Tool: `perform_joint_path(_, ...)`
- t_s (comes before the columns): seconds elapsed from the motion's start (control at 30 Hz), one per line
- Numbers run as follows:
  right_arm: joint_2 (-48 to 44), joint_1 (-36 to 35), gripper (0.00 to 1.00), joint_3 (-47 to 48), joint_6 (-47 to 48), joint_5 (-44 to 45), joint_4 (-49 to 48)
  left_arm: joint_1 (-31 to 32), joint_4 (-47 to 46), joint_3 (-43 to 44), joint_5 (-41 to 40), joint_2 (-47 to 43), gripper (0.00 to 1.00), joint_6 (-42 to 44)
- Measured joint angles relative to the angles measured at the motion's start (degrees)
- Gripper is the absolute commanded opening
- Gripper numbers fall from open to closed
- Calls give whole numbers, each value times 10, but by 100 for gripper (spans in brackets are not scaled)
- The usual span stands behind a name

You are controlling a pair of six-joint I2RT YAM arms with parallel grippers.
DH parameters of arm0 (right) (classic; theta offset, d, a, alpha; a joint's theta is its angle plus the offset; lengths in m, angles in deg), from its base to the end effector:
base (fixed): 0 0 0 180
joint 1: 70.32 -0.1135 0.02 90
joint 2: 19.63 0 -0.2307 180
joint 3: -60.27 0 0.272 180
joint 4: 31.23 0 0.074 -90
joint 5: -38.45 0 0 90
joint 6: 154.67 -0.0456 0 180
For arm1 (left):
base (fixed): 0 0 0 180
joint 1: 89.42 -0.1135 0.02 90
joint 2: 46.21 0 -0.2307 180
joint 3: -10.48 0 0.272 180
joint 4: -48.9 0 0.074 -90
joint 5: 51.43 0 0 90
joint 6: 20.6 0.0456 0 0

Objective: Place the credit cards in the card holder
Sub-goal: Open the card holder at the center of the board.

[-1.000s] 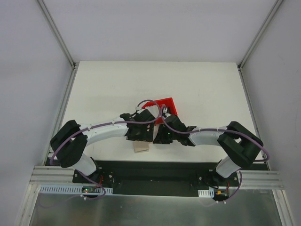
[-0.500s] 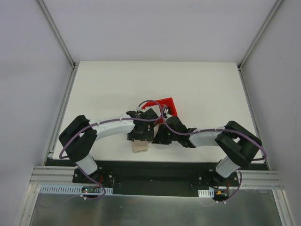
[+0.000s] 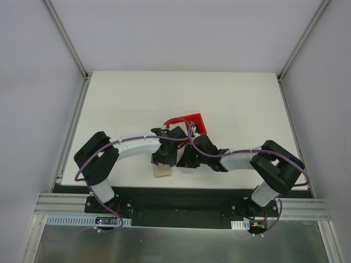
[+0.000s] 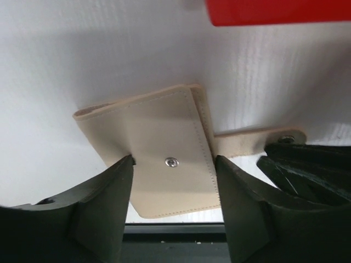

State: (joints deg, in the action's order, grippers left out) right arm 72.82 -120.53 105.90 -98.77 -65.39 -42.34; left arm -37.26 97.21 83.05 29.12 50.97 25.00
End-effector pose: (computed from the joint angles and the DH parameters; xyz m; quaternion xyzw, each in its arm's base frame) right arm 0.1913 0.2467 0.0766 -0.1782 0.8670 0.3835 0.2638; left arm 0.2090 -0.2569 0.1154 0.0545 0.9841 -0.0563 0.1593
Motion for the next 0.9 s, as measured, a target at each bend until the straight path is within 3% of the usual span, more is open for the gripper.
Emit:
perform_joint_path(0.13,1,1,16,0,0,-3,-1,0,7,17,9,10,43,9)
perform_joint_path(0.4,3,2,16,0,0,-5,-5,0,11,24,15,-4,10,17)
perform_joint_path(0.43,4,2,16,0,0,-5,-7,0,9,24,14,-13,1,19)
perform_joint_path(0.67,6,2,15,0,-2,-6,-9,0,13,10,1,-88,0,22)
perform_joint_path(0.9,5,2,15,3,-2,-2,-2,0,27,-70,-45,-229,0,-11)
